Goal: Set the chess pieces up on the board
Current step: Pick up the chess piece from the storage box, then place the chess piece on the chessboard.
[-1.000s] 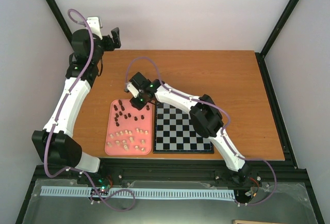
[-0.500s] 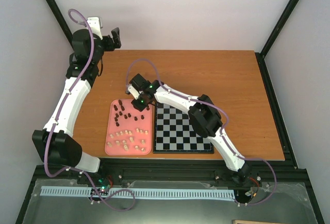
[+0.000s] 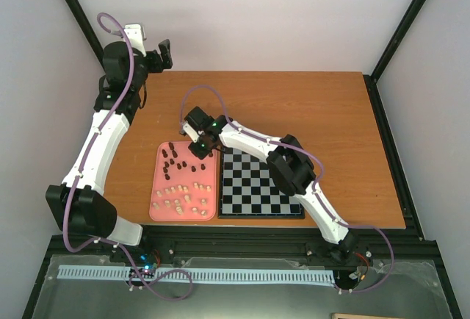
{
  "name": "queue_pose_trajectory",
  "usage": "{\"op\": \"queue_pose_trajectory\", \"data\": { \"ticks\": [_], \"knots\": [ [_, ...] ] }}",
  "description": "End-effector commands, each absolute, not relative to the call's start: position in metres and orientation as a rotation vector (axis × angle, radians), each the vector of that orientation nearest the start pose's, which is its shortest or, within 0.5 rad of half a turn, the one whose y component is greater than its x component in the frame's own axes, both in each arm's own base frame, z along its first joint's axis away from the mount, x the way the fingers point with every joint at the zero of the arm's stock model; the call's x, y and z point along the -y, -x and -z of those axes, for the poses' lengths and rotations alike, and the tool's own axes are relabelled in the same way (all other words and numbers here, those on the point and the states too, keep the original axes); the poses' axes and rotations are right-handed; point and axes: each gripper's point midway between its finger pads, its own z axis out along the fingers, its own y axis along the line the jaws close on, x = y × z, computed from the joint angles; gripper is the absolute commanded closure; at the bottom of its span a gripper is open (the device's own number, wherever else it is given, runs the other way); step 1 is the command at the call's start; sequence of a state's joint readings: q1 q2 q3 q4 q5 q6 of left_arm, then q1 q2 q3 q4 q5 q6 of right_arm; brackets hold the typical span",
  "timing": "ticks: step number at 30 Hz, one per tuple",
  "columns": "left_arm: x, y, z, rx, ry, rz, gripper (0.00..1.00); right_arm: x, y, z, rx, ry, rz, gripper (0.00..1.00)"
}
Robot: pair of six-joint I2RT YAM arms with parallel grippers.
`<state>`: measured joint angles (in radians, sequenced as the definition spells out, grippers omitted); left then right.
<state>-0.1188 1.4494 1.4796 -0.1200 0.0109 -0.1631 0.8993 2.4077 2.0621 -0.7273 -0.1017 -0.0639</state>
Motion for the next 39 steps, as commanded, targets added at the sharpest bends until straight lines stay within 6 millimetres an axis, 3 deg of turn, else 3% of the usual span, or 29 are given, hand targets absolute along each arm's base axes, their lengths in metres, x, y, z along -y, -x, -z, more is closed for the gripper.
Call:
{"op": "queue_pose_trajectory", "data": {
  "ticks": [1,3,8,15,19,22,27,31,39],
  "knots": [
    [0.059,-0.475,-0.432,-1.627,0.025,0.219,0.0,-0.47,-0.354,-0.054,-2.356,1.261,-0.363,0.85],
    [0.059,-0.475,-0.431,-1.629,0.023,0.221,0.0,-0.469,-0.357,-0.057,-2.351,1.251,-0.344,0.92],
    [0.059,-0.475,-0.431,-1.631,0.024,0.216,0.0,-0.467,-0.359,-0.074,-2.307,1.224,-0.347,0.96],
    [0.058,-0.475,-0.432,-1.628,0.024,0.211,0.0,-0.462,-0.347,-0.147,-2.151,1.188,-0.461,0.96],
    [0.057,-0.473,-0.434,-1.625,0.025,0.206,0.0,-0.442,-0.342,-0.184,-2.104,1.136,-0.451,0.96],
    [0.057,-0.473,-0.434,-1.626,0.025,0.203,0.0,-0.406,-0.351,-0.198,-2.124,1.033,-0.347,0.96],
    [0.058,-0.475,-0.432,-1.628,0.024,0.213,0.0,-0.318,-0.366,-0.178,-2.274,0.807,-0.197,0.95],
    [0.06,-0.478,-0.43,-1.636,0.02,0.219,0.0,-0.258,-0.365,-0.164,-2.371,0.632,-0.123,0.95],
    [0.059,-0.48,-0.429,-1.639,0.024,0.213,0.0,-0.194,-0.343,-0.124,-2.531,0.456,0.024,0.95]
  ]
}}
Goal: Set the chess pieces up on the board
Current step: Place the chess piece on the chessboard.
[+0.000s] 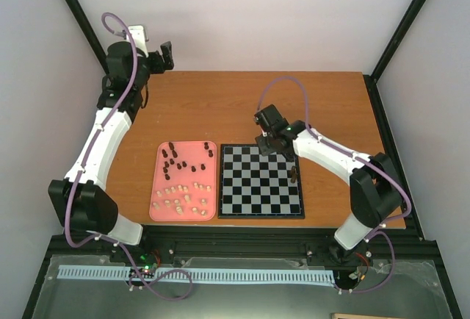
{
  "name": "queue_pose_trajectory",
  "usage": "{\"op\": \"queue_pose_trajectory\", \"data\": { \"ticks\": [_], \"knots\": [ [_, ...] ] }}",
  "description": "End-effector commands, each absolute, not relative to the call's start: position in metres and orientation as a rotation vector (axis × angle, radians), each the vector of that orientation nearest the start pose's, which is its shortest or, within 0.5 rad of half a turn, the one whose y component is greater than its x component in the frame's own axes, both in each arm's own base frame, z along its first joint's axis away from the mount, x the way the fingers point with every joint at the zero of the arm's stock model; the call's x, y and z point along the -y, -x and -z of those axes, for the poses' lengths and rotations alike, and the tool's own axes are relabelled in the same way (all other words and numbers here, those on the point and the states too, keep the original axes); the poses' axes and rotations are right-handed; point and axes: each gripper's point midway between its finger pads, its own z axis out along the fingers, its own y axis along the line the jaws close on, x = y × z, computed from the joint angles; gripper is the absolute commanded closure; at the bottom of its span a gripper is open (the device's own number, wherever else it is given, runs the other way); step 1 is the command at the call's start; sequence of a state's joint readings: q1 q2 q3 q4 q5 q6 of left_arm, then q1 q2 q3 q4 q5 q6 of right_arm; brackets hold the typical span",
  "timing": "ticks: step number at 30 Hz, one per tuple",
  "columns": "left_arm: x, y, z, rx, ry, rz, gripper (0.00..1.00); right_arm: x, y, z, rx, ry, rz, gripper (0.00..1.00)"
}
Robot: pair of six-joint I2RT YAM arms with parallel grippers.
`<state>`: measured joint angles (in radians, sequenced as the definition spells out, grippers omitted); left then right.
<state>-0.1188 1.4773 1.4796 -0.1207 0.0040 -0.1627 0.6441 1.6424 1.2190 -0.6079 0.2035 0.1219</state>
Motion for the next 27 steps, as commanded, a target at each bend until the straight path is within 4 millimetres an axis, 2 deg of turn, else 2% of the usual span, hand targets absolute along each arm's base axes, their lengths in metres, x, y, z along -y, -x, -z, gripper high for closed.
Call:
{"op": "queue_pose_trajectory", "data": {
  "ticks": [1,6,10,20,27],
  "knots": [
    [0.059,-0.481,-0.429,-1.639,0.024,0.212,0.0,-0.188,-0.34,-0.12,-2.547,0.436,0.027,0.94],
    [0.061,-0.483,-0.428,-1.642,0.022,0.222,0.0,-0.162,-0.326,-0.105,-2.614,0.335,0.074,0.94],
    [0.061,-0.484,-0.425,-1.648,0.023,0.221,0.0,-0.148,-0.319,-0.096,-2.651,0.277,0.077,0.94],
    [0.06,-0.484,-0.425,-1.648,0.026,0.215,0.0,-0.132,-0.31,-0.082,-2.712,0.212,0.055,0.93],
    [0.06,-0.485,-0.423,-1.651,0.028,0.218,0.0,-0.129,-0.306,-0.075,-2.734,0.201,0.03,0.93]
  ]
}}
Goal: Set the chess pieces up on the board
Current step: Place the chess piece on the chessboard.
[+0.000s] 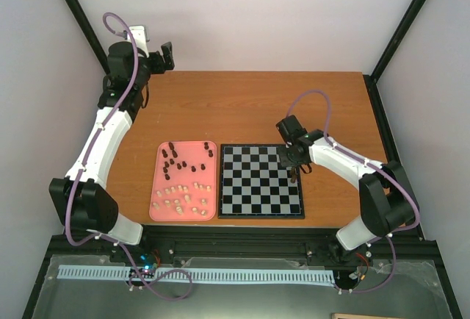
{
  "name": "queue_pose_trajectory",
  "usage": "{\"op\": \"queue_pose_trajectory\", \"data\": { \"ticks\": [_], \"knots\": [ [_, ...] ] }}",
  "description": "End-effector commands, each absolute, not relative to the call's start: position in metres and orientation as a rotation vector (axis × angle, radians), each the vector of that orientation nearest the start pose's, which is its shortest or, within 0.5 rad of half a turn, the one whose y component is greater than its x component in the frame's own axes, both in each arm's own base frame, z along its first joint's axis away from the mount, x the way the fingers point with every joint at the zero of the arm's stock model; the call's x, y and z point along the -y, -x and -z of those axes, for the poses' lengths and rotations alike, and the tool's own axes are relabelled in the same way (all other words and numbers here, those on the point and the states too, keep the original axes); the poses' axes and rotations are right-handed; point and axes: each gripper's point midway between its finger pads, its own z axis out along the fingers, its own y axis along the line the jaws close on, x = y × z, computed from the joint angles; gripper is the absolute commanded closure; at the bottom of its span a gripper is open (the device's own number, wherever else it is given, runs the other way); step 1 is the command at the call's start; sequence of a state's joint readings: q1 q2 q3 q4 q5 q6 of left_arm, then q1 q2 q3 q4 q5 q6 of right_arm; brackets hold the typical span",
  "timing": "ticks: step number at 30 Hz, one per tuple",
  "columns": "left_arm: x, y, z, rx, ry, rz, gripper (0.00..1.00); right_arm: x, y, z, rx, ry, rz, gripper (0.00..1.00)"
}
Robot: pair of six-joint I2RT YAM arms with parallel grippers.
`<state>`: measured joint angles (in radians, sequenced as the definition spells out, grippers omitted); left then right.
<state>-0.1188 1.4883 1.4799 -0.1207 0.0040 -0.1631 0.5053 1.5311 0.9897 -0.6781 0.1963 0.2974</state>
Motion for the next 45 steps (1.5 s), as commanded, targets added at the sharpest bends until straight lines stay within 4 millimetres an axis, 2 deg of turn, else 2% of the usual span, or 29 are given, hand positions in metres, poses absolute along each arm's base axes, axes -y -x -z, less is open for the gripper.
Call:
{"op": "queue_pose_trajectory", "data": {
  "ticks": [1,18,33,45],
  "knots": [
    [0.061,-0.485,-0.423,-1.652,0.026,0.22,0.0,-0.13,-0.305,-0.074,-2.736,0.204,0.022,0.93],
    [0.06,-0.486,-0.422,-1.654,0.027,0.219,0.0,-0.126,-0.307,-0.055,-2.767,0.206,0.065,0.92],
    [0.06,-0.486,-0.423,-1.652,0.026,0.215,0.0,-0.125,-0.31,-0.048,-2.779,0.206,0.056,0.91],
    [0.061,-0.487,-0.422,-1.655,0.023,0.22,0.0,-0.128,-0.302,-0.05,-2.804,0.228,0.02,0.86]
  ]
}}
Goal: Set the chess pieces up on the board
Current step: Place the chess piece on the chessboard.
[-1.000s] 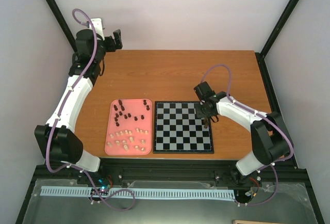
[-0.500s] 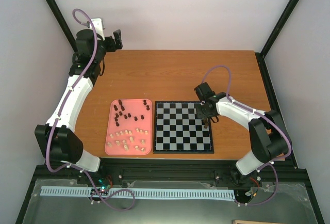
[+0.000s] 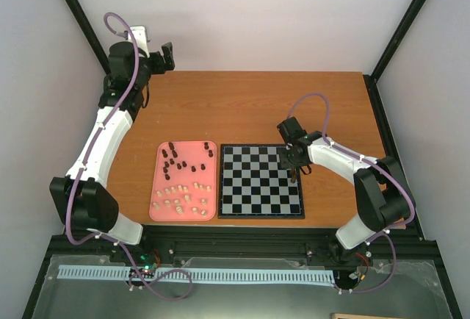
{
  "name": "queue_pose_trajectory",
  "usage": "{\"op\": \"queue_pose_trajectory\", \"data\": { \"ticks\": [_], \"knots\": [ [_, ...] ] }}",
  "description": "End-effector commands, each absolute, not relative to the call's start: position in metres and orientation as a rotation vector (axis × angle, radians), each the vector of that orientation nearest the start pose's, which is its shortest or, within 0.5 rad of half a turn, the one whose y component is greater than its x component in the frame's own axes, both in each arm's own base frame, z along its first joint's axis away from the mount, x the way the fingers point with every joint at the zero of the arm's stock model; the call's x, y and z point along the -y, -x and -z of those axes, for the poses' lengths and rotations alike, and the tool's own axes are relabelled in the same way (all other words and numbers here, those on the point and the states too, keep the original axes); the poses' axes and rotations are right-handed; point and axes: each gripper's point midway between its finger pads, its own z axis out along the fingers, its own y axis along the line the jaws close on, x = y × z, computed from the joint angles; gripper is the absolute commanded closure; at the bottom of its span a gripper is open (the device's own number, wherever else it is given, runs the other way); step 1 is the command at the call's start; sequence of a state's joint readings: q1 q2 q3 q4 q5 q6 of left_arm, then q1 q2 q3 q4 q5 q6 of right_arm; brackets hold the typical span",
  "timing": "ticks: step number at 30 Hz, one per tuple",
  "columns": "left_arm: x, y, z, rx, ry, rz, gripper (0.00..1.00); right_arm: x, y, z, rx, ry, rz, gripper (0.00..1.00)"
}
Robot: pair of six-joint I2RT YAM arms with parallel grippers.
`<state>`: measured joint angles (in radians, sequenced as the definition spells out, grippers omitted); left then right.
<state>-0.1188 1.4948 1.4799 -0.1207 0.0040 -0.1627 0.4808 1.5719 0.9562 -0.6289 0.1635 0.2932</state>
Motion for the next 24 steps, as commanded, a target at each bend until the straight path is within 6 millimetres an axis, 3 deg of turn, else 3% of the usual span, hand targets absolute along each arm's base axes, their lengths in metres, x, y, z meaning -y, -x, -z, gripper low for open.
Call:
{"op": "queue_pose_trajectory", "data": {
  "ticks": [1,24],
  "knots": [
    [0.061,-0.487,-0.421,-1.656,0.023,0.22,0.0,-0.128,-0.303,-0.05,-2.803,0.23,0.016,0.85],
    [0.061,-0.487,-0.421,-1.656,0.026,0.217,0.0,-0.128,-0.303,-0.06,-2.782,0.239,0.017,0.78]
  ]
}}
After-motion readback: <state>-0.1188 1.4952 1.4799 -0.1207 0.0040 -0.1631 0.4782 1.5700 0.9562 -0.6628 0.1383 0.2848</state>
